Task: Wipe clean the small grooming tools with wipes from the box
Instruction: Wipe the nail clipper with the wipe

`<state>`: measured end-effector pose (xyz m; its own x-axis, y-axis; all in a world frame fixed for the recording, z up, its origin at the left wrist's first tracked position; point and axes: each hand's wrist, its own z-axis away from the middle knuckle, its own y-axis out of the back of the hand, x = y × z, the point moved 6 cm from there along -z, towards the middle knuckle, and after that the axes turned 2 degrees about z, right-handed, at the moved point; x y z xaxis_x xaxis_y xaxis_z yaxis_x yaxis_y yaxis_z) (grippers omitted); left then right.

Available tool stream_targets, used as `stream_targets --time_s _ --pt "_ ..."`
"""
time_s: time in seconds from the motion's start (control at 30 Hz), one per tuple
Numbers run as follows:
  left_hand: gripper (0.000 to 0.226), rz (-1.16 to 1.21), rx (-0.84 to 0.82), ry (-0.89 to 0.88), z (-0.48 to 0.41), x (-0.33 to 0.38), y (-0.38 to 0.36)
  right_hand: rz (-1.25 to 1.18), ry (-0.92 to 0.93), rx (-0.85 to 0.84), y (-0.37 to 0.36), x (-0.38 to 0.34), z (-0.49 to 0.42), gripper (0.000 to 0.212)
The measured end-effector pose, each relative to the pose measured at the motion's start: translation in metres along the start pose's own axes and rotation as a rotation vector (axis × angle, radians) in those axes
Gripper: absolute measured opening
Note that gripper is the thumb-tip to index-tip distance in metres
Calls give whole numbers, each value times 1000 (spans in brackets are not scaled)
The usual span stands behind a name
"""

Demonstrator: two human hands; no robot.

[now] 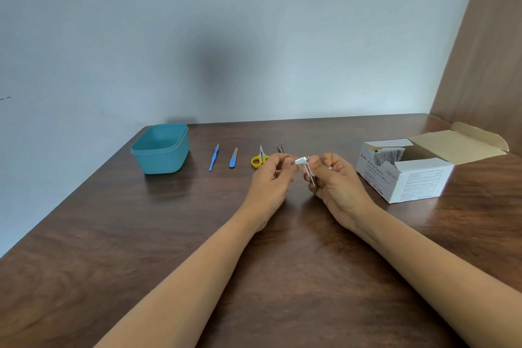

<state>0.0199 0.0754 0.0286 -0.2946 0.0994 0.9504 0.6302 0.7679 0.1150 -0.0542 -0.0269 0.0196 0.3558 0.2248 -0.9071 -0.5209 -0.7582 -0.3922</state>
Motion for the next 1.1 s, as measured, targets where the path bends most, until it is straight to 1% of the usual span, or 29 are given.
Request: stream_targets --time_s 0.07,0.1,0.17,0.27,0.33,0.5,0.7,0.83,0.9,0.97,1.03,1.1 --pt "17 -61 -13 18 1 -1 -2 -49 1 65 6 -1 -2 33" --pt "19 -142 -54 -5 2 0 -5 -66 4 89 8 -1 -3 33" --pt "22 -313 -159 -86 6 4 -15 -93 13 115 11 -1 -5 31" --pt "24 -399 -216 -185 11 8 -22 -116 3 122 11 0 -4 30" --pt "23 -393 -202 -224 12 11 -20 -130 -12 116 10 1 -3 30" --pt "17 -362 -165 -249 13 15 -18 -121 -21 73 5 0 0 30" --pt "24 -339 -60 -230 10 15 -11 -52 63 1 2 -6 0 39" --pt "25 -296 -34 -190 9 14 -9 20 73 88 9 -8 0 42" --pt "26 -300 -31 -177 9 13 -8 23 68 131 14 -8 -2 37" --pt "28 -302 -31 -169 8 13 -7 25 59 152 16 -8 -2 26" --pt "29 -297 -30 -162 8 13 -7 30 53 139 15 -8 -2 16" --pt "30 -297 -27 -161 8 13 -7 34 53 120 13 -9 -2 10"
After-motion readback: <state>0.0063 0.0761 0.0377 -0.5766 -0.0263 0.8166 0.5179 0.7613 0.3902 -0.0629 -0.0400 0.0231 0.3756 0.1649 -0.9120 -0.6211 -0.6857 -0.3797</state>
